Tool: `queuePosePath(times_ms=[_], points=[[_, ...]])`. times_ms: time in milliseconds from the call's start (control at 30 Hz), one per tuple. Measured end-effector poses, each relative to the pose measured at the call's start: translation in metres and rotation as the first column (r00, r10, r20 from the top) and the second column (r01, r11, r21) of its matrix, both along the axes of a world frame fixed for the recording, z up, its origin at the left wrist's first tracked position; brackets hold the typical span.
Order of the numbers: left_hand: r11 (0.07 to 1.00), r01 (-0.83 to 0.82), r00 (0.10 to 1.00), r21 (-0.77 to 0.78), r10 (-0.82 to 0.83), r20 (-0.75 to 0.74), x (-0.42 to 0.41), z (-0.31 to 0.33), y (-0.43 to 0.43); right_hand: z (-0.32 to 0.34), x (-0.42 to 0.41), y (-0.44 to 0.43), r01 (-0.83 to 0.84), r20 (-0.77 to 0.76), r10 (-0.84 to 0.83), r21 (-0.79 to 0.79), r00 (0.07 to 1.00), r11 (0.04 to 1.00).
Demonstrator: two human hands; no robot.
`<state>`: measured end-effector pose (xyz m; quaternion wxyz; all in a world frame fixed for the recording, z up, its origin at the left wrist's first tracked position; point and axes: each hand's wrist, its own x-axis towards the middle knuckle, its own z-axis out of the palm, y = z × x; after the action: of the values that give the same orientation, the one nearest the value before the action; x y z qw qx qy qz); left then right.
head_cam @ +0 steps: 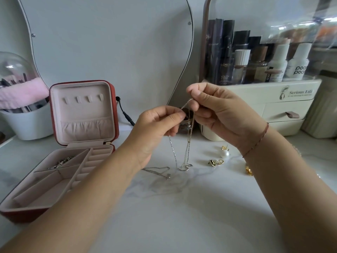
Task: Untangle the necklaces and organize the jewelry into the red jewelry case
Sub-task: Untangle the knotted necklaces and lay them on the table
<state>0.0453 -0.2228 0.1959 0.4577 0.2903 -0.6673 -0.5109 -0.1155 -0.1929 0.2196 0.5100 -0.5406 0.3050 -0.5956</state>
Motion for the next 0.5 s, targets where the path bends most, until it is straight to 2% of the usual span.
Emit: queuePosePath(times_ms=[167,333,500], points=[[1.0,-0.001,1.0,0.005,0.001,-0.031,0.003,0.004,-0.001,0.001,-0.002,0.001,0.057,-0.077,-0.056,0.006,0.995,0.998],[1.0,0.002,0.991,-0.003,-0.002,0.134,0.002,0.008,0.007,-0.001,0.001,0.002,0.047,-0.154,-0.044,0.015,0.987,0.999],[0.998,-0.06,0.981,0.015,0.056,0.185,0.001,0.006,0.005,-0.002,0.002,0.002,0.043,-0.175,-0.039,0.014,0.984,0.999]])
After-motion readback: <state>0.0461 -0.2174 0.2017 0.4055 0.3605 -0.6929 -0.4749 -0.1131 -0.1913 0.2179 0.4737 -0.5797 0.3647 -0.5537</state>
